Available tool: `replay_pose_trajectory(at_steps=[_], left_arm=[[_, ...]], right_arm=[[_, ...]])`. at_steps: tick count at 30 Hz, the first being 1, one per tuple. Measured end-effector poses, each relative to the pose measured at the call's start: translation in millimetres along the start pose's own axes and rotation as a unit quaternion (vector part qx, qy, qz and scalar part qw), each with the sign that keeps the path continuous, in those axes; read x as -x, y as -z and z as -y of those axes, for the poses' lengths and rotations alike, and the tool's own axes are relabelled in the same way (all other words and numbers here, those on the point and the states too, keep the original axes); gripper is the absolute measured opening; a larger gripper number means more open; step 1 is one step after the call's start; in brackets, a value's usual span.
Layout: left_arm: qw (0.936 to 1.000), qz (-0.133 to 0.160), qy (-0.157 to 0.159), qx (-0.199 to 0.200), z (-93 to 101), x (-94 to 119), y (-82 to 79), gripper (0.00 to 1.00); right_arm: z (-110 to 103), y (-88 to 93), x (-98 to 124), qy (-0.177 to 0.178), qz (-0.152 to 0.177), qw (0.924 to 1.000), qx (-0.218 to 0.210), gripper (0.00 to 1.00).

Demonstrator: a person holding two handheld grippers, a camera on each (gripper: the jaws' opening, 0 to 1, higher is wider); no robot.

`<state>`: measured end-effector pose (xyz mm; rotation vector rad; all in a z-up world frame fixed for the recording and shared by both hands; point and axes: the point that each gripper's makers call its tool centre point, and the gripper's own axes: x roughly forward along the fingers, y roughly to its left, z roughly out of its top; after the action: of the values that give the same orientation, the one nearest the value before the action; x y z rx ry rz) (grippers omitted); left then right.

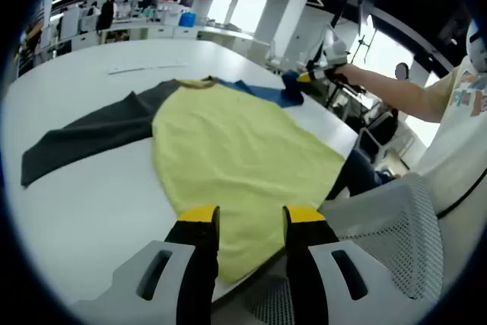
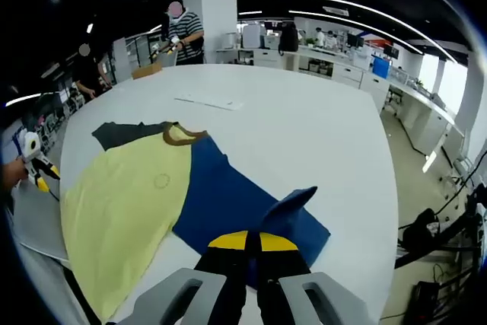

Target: Fold the garment on the visible template until the final outline fits inside the template.

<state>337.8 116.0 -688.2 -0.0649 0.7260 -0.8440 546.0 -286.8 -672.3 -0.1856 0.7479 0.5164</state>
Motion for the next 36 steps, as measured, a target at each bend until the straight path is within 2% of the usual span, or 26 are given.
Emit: replay_pose_trajectory(at_steps=[19, 36], left_arm=[[0.9999, 0.01, 0.001, 0.009, -4.8, 6.5, 4.8, 0.3], [0.9997, 0.016, -0.002, 0.021, -8.8, 12.7, 10.8, 0.3]], right_arm=[[-43.0, -22.3, -22.6, -0.034, 0.001, 0.9991, 0.024, 0.0], [-91.3, -32.8, -47.9, -0.075, -0.018, 0.9958, 0.049, 0.0]])
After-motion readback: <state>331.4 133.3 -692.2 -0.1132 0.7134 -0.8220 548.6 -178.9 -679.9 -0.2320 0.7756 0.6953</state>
